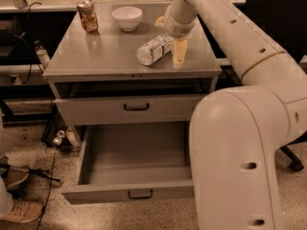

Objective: Place blue plastic bottle into middle drawer

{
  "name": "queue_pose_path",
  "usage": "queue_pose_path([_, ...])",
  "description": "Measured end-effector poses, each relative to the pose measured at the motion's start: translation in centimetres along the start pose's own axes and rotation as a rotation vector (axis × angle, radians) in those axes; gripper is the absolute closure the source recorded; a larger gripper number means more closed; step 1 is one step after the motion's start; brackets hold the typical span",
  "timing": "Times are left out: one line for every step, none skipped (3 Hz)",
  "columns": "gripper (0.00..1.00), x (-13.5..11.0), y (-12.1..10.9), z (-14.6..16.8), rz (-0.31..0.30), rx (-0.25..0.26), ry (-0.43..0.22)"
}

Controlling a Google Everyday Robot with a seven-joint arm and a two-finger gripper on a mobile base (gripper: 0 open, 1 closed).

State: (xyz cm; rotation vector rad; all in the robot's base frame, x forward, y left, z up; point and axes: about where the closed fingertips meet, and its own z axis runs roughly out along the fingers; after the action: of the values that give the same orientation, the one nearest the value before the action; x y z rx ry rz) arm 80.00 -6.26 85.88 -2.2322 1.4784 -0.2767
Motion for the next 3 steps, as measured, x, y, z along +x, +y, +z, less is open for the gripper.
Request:
queue_pose_path([0.0,-0.46,-0.41,0.49,-0.052,-0.02,-0.021])
queue_pose_path([0.17,-0.83,-0.61,1.12,-0.078,-0.044,-0.031])
queue_pose_path([0.4,-1.03,-0.8,1.41,-0.085,-0.059,-0.035])
